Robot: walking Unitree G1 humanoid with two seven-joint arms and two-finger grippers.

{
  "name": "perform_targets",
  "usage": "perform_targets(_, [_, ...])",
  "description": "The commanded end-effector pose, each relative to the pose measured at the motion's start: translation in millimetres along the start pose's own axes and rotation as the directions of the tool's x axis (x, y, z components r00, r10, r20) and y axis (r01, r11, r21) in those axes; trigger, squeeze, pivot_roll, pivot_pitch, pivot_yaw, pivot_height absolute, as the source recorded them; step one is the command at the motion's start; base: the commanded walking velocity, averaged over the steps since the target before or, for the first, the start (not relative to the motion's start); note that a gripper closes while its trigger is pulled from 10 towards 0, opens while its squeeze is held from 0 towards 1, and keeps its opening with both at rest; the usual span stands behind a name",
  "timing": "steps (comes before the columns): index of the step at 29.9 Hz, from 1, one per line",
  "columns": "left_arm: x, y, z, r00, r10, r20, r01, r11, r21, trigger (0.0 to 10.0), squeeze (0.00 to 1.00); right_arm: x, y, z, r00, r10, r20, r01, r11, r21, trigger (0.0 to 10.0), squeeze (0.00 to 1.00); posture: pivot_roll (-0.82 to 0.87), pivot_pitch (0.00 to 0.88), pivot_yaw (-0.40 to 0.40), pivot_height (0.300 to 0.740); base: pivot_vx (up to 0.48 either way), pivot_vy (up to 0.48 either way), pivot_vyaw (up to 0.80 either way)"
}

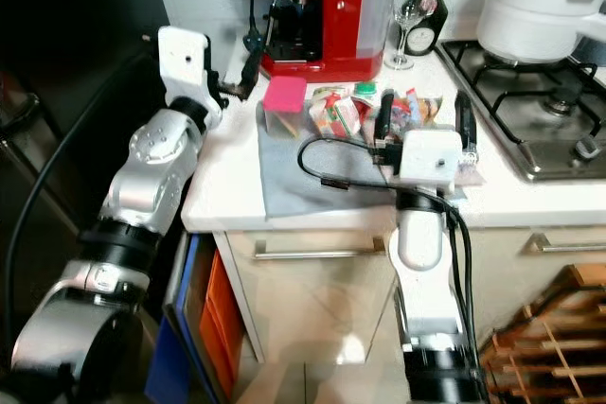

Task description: Restocking fridge

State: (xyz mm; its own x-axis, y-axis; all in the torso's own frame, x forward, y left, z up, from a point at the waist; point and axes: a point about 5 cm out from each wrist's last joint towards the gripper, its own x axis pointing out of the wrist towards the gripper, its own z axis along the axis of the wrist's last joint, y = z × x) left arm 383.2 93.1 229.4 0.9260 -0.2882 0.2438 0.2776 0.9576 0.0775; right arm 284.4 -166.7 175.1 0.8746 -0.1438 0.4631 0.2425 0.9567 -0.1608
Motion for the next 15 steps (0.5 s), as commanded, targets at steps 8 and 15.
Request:
perform_targets(8, [14.7,-12.2,2,0.999,0.0,-0.049,-0.004,0.996,-0.091,10.0,0.0,2.0,-2.4,7,1.0,0.018,0.021,-0.018,1.0,-0.025,10.0,0.0,-0.16,0.0,0.079,0.74,0.0,0.0,0.0])
perform_targets(15, [24.1,-22.8,-8,0.987,0.02,-0.162,-0.044,0.988,-0.15,10.0,0.0,-0.1,1.4,9,0.998,0.052,0.023,-0.052,0.999,0.002,10.0,0.0,-0.16,0.0,0.08,0.74,0.0,0.0,0.0])
